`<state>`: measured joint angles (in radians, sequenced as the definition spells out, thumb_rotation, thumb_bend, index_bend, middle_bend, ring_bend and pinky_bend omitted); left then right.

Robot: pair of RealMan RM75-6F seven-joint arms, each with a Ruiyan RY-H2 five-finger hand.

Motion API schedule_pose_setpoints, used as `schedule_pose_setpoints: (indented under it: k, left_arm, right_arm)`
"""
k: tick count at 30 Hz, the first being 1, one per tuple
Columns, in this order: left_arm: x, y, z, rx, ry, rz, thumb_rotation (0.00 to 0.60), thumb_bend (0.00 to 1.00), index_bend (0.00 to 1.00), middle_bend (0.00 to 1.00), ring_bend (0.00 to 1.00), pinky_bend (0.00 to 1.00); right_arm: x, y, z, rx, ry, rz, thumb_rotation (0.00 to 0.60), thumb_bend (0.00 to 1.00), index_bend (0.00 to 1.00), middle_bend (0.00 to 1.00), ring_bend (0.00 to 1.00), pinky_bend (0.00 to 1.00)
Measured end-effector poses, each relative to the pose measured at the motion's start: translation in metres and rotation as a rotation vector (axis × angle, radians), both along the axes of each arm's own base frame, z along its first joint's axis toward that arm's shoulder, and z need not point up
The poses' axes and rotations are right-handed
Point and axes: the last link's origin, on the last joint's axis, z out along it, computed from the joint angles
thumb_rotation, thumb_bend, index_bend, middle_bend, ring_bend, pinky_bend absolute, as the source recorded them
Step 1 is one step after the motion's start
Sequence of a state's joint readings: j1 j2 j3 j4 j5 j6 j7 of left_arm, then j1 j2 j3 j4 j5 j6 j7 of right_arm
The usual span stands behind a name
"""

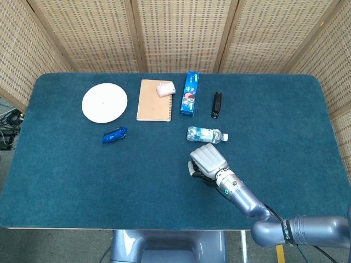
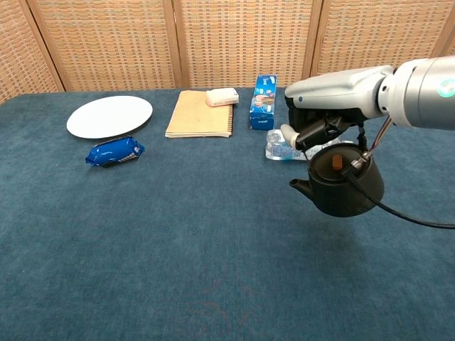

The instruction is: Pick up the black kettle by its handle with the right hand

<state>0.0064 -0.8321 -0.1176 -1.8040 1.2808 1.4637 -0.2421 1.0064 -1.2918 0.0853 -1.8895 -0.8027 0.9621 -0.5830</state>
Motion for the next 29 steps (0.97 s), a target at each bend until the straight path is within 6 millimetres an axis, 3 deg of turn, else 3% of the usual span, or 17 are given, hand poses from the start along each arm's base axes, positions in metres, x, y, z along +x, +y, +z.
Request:
schedule_pose_setpoints:
  k: [16,21,29]
  left_arm:
    - [0.0,-0.001,0.001,0.002,-0.011,-0.003,0.6,0.0,0.0,0.0,0.0,0.0]
    - [-0.001,-0.002,0.002,0.004,-0.016,-0.006,0.6,0.0,0.0,0.0,0.0,0.0]
    - [-0.001,-0.003,0.003,0.001,-0.023,-0.011,0.6,0.0,0.0,0.0,0.0,0.0]
  right_arm:
    - [0.008,0.001,0.006,-0.001,-0.045,-0.024,0.355,0.97,1.0,1.0,0.98,0.94]
    - [0.012,0.001,0.009,-0.01,-0.054,-0.035,0.405,0.97,1.0,1.0,0.98,0.94]
    - [0.017,0.002,0.014,-0.043,-0.031,-0.039,0.438,0.97,1.0,1.0,0.98,0.94]
